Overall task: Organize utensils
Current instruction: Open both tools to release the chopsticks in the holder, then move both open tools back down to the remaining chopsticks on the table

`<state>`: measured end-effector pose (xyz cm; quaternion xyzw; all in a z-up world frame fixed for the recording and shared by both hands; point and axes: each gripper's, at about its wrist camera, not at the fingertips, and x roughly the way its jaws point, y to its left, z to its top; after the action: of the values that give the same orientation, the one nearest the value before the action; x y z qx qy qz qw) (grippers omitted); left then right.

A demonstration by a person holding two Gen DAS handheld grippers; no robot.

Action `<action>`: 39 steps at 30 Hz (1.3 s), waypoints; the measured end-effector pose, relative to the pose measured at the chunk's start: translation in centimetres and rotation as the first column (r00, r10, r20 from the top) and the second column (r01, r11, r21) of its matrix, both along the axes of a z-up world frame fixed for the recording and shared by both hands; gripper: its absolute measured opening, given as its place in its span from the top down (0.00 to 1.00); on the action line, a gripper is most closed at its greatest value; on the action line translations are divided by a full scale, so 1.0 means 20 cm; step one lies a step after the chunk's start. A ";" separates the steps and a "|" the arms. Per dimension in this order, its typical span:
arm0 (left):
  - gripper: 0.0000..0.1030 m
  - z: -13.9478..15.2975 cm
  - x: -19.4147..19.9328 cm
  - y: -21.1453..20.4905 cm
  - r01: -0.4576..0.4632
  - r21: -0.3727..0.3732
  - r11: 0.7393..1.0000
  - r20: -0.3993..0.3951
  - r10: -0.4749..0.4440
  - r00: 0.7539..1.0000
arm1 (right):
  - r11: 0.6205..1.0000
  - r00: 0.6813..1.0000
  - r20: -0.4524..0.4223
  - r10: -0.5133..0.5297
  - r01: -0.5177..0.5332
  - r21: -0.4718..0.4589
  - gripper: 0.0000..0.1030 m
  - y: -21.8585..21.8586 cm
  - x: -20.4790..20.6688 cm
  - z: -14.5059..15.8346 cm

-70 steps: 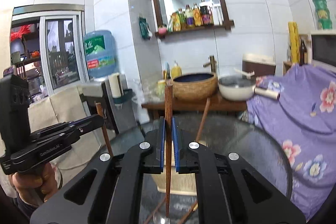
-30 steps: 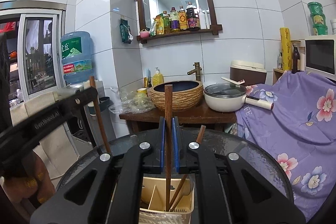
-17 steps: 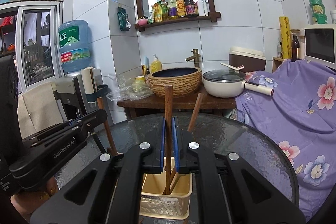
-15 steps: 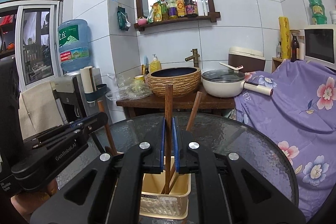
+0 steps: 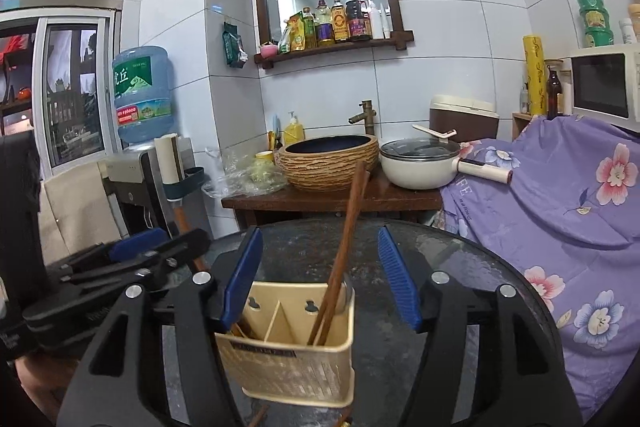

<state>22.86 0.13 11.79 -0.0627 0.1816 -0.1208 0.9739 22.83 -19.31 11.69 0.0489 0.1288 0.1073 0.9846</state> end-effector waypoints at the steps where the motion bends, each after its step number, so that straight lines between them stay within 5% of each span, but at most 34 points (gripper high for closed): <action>1: 0.28 0.00 -0.04 0.02 -0.014 0.004 1.000 0.006 0.014 1.000 | 1.000 1.000 -0.009 0.001 -0.001 -0.004 0.41 -0.01 -0.03 -0.01; 8: 0.21 -0.12 -0.18 0.14 -0.033 0.017 0.999 -0.087 0.034 0.996 | 0.999 0.977 -0.209 -0.037 0.035 -0.015 0.41 -0.07 -0.12 -0.22; 13: 0.21 -0.31 -0.22 0.12 0.022 0.097 0.995 -0.209 -0.002 0.978 | 0.998 0.924 -0.380 -0.046 0.023 -0.066 0.41 -0.05 -0.15 -0.46; 20: 0.47 -0.68 -0.18 0.06 0.121 0.108 0.987 -0.453 -0.059 0.889 | 0.998 0.830 -0.556 -0.043 0.012 -0.058 0.44 -0.02 -0.19 -0.78; 28: 0.59 -0.79 -0.14 0.01 0.153 0.092 0.984 -0.508 -0.086 0.857 | 0.998 0.781 -0.621 -0.056 0.026 -0.057 0.54 -0.01 -0.18 -0.88; 39: 0.60 -0.82 -0.07 -0.09 0.160 0.100 0.982 -0.528 -0.084 0.845 | 0.986 0.774 -0.621 -0.125 0.027 -0.165 0.56 0.07 -0.14 -0.86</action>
<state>21.45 -1.68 -4.63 -0.0130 0.4503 -0.1482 0.8804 20.08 -17.81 -5.45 0.0147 0.4554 0.0353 0.8895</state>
